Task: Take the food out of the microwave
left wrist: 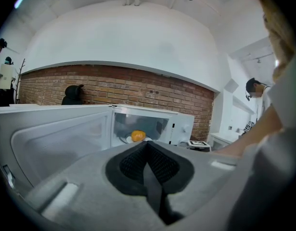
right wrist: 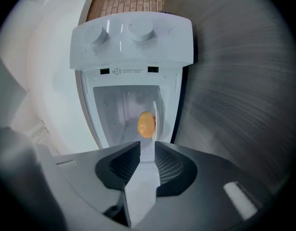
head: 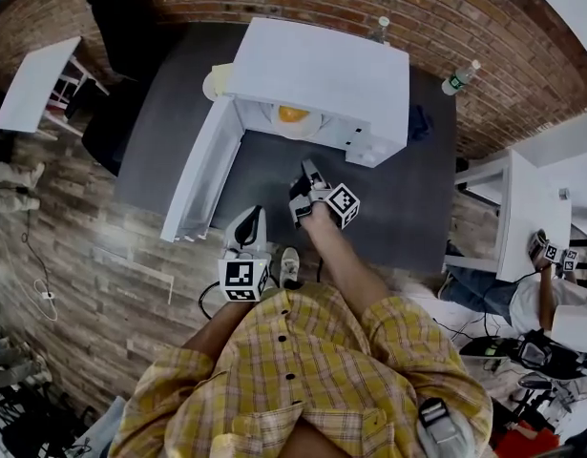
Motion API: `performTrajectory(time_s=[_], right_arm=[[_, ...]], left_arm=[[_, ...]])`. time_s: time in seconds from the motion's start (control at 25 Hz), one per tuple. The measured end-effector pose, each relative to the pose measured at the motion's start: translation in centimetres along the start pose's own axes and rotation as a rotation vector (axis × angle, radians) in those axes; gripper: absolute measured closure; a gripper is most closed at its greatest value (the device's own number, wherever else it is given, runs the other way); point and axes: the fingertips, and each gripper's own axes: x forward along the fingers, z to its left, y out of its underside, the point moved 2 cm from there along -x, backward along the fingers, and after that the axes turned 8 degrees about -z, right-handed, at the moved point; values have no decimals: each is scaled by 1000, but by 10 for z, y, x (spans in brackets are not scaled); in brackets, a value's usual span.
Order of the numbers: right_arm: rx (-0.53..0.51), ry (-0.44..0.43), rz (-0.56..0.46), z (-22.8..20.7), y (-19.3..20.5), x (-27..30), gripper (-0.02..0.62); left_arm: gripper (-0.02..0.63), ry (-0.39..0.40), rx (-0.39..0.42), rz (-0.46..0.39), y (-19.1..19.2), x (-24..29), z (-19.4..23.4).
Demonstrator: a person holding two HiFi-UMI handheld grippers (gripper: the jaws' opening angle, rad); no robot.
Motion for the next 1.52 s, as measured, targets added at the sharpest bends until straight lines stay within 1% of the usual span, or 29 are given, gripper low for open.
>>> performTrajectory(time_s=[0.32, 0.48, 0.68, 0.96, 1.24, 1.52], right_arm=[[25, 7, -8, 1, -2, 23, 509], [47, 25, -39, -5, -9, 35, 509], [58, 50, -44, -11, -14, 49, 508], [55, 90, -43, -19, -20, 64, 507], [51, 103, -40, -20, -20, 79, 508], [58, 115, -46, -22, -25, 87, 524]], left_arm=[[606, 11, -15, 4, 2, 13, -2], [606, 13, -15, 10, 3, 19, -2], [606, 9, -20, 16, 5, 26, 0], [606, 3, -23, 28, 8, 32, 4], [606, -15, -33, 43, 14, 36, 10], [606, -6, -43, 52, 15, 40, 9]])
